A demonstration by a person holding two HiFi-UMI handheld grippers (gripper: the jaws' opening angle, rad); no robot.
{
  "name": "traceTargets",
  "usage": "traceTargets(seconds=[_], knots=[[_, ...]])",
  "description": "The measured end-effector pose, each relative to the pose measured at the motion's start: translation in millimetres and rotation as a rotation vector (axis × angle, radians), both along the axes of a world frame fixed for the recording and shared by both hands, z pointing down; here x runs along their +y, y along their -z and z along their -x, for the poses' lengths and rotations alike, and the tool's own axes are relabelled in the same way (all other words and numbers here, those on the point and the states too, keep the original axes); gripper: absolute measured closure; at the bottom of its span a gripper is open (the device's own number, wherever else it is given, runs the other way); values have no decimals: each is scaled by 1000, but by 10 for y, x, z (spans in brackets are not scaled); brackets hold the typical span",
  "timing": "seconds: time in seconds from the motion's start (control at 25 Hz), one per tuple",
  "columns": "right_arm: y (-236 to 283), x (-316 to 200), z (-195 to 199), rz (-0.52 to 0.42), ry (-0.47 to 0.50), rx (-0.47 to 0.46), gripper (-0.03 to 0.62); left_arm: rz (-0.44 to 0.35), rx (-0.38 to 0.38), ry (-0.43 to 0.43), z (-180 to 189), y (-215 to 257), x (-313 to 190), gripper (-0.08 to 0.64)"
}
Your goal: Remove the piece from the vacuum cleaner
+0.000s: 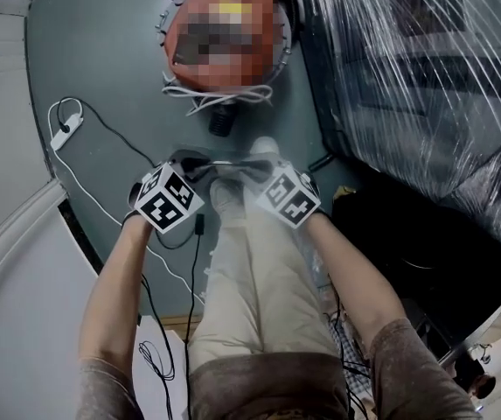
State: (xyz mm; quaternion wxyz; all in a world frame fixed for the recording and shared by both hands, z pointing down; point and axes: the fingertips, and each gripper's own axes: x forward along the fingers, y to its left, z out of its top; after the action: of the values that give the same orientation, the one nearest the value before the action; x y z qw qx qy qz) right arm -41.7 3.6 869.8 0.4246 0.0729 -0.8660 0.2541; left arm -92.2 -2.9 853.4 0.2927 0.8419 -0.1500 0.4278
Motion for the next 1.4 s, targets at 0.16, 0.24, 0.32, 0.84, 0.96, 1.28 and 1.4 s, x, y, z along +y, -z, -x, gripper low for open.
traceTargets(seconds=[0.16, 0.24, 0.32, 0.84, 0.96, 1.28, 1.4], knots=[[518, -57, -19, -15, -43, 2, 556, -21, 13, 58, -15, 509, -46, 508], [844, -131, -35, -39, -65, 7, 555, -38, 23, 88, -25, 822, -106, 508], [1194, -215, -69, -62, -90, 12, 555, -55, 29, 117, -49, 1163, -177, 506], [3482, -607, -391, -225, -82, -13, 555, -194, 2, 179, -361, 3468, -503, 506], [4011, -602, -436, -252, -78, -36, 555, -215, 5, 195, -405, 3997, -499, 505], [5093, -685, -651, -381, -75, -64, 554, -342, -7, 214, -598, 5047, -532, 505], [5353, -674, -696, -415, -88, -83, 552, -380, 5, 225, -663, 5320, -513, 505]])
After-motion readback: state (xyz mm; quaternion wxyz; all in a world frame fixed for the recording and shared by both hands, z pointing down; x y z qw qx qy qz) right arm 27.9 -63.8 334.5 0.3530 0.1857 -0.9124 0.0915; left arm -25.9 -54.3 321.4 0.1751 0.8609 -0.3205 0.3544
